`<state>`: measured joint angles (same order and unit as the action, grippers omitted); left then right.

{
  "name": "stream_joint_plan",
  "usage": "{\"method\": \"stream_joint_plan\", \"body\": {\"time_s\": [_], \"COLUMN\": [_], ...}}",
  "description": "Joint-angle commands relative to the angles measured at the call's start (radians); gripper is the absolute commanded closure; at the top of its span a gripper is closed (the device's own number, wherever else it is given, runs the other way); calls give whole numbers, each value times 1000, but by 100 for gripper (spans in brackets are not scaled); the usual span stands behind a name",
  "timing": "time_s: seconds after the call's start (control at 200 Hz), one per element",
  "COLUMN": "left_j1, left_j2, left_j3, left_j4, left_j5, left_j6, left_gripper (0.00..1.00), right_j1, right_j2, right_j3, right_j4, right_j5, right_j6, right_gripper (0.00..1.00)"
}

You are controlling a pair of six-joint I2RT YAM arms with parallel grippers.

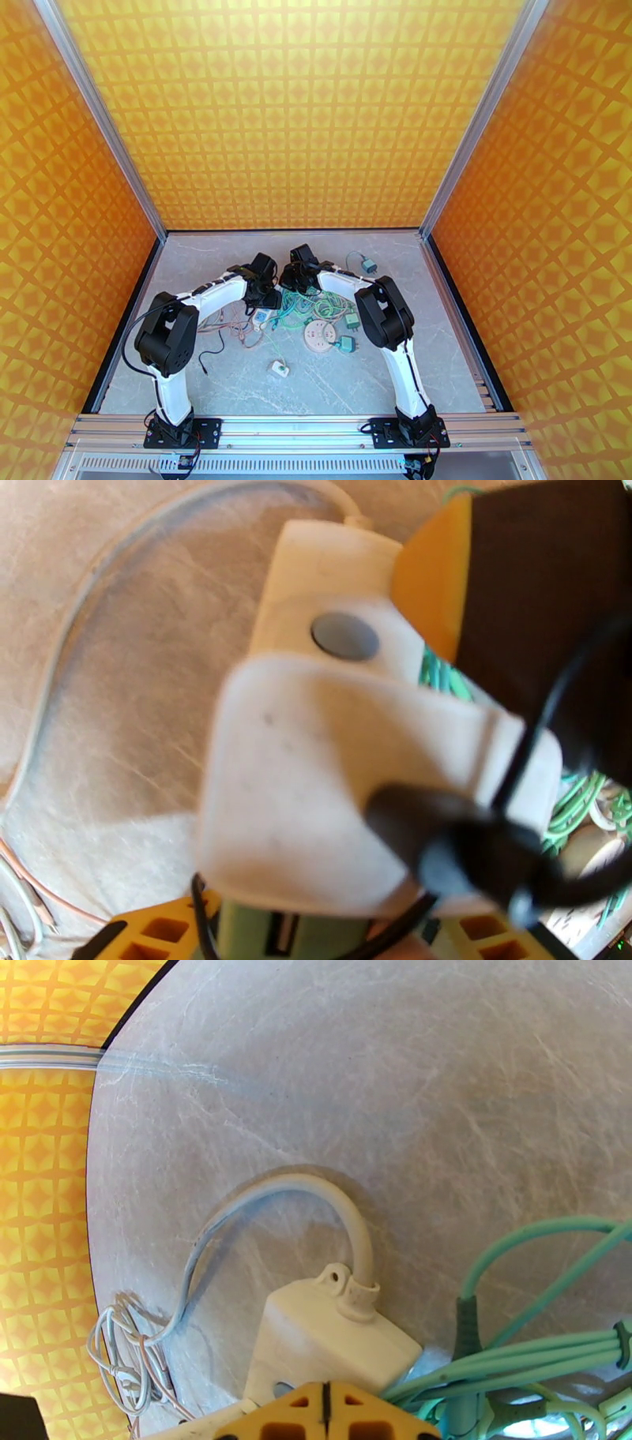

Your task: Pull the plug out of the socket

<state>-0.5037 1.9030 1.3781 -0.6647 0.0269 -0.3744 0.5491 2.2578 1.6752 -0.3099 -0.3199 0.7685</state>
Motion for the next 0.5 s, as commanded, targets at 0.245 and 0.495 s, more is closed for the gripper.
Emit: {"method": "stream_joint_plan", "body": {"time_s": [0.245,0.495], "left_j1": [6,-10], "left_j2": [26,36], "left_j3": [52,41], "left_j4": [113,108], "left_j5": [-67,-64], "left_j6": [54,90], "left_gripper": [38,46], "right_j1": [-2,-1], "right_j2": [60,67], "right_j3": [-30,-23], "right_j4": [-165,-165], "right_j5": [34,27], "right_j6": [-23,-23], "right_gripper": [100,100]}}
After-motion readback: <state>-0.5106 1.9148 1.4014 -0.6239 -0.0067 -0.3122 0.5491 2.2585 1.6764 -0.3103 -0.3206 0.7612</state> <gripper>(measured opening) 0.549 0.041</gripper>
